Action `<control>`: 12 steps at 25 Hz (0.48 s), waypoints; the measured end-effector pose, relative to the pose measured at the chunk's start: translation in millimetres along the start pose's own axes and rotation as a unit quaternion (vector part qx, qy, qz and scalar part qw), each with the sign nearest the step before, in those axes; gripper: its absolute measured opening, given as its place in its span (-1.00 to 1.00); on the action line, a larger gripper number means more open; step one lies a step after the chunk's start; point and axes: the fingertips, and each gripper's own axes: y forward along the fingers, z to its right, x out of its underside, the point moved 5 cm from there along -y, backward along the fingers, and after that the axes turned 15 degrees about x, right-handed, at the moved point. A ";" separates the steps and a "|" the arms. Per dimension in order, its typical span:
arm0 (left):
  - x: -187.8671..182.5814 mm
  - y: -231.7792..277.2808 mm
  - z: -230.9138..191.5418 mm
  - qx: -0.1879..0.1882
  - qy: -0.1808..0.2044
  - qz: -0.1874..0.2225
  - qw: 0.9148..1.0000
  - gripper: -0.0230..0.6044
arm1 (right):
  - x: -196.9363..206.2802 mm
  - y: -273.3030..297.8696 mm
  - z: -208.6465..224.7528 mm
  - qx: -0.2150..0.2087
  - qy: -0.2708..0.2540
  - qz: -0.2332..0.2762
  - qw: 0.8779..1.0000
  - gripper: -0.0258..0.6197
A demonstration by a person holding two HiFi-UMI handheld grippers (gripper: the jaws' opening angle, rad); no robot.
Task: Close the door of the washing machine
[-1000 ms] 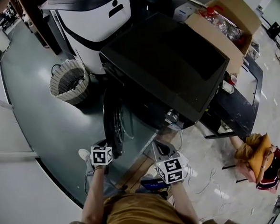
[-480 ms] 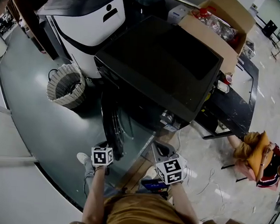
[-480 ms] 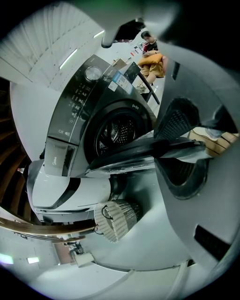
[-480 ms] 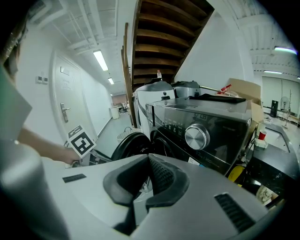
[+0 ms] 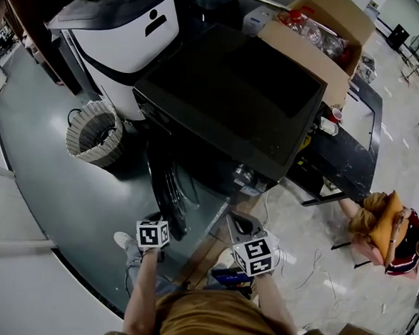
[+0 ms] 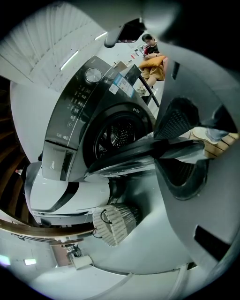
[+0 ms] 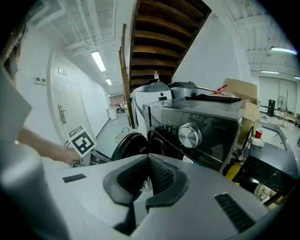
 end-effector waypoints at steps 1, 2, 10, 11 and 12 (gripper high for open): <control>-0.8 1.6 0.9 0.002 0.001 0.000 1.000 -0.47 | 0.9 -0.2 1.3 0.001 0.000 0.000 1.000 -0.88; -1.5 3.3 1.9 0.003 0.001 -0.001 1.000 -0.46 | 1.9 -0.4 2.6 0.003 0.001 -0.001 1.000 -0.88; -9.8 14.7 14.4 0.025 0.003 -0.006 1.000 -0.43 | 3.0 -4.6 14.3 0.016 0.010 0.000 1.000 -0.88; -11.1 16.2 16.2 0.027 0.004 -0.007 1.000 -0.43 | 3.4 -5.6 16.4 0.018 0.011 -0.001 1.000 -0.88; -12.2 18.1 18.1 0.030 0.005 -0.009 1.000 -0.42 | 4.2 -6.5 18.6 0.020 0.013 -0.001 1.000 -0.88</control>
